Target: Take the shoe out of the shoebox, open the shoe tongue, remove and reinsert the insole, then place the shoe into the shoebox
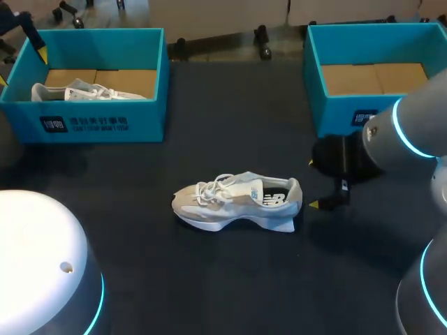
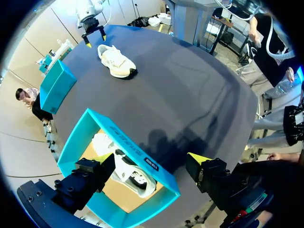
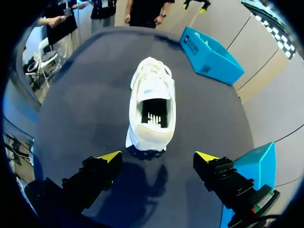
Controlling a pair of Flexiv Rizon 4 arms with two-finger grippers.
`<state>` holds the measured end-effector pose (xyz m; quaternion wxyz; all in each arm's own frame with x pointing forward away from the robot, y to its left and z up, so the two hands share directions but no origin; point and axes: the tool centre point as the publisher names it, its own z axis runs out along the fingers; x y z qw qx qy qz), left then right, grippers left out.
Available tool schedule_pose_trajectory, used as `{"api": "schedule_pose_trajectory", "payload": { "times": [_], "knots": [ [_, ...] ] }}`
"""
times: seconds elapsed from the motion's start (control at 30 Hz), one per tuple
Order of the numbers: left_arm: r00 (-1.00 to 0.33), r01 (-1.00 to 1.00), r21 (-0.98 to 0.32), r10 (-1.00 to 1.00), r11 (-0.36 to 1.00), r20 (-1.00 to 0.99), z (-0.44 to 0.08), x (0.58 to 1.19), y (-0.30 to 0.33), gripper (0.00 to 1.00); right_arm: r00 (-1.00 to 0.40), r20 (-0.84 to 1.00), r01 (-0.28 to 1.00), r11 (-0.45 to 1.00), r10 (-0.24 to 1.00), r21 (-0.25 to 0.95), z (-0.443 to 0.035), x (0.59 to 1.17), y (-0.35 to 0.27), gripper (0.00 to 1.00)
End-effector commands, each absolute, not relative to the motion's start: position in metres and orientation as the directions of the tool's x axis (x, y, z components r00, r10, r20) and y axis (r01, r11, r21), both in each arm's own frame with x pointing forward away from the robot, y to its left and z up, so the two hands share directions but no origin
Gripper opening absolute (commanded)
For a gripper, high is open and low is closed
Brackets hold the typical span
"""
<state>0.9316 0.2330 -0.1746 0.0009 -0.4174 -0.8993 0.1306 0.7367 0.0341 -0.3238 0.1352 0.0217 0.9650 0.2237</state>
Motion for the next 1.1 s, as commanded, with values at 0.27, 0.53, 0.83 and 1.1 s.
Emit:
{"api": "schedule_pose_trajectory", "payload": {
  "times": [0.27, 0.53, 0.83, 1.1],
  "knots": [
    [-0.652, 0.751, -0.234, 0.751, 0.618, -0.107, -0.175, 0.931, 0.233, 1.00, -0.969, -0.191, 0.003, 0.784, 0.155, 0.621, -0.353, 0.744, 0.040, 1.00],
    [-0.652, 0.751, -0.234, 0.751, 0.618, -0.107, -0.175, 0.931, 0.233, 1.00, -0.971, -0.176, 0.014, 0.770, 0.163, 0.638, -0.362, 0.743, 0.049, 1.00],
    [-0.652, 0.751, -0.234, 0.751, 0.618, -0.107, -0.175, 0.931, 0.233, 1.00, -0.978, -0.126, 0.043, 0.747, 0.168, 0.663, -0.376, 0.740, 0.059, 1.00],
    [-0.652, 0.751, -0.234, 0.751, 0.618, -0.107, -0.175, 0.931, 0.233, 1.00, -0.974, -0.120, 0.061, 0.730, 0.193, 0.680, -0.383, 0.743, 0.069, 1.00]
  ]
}}
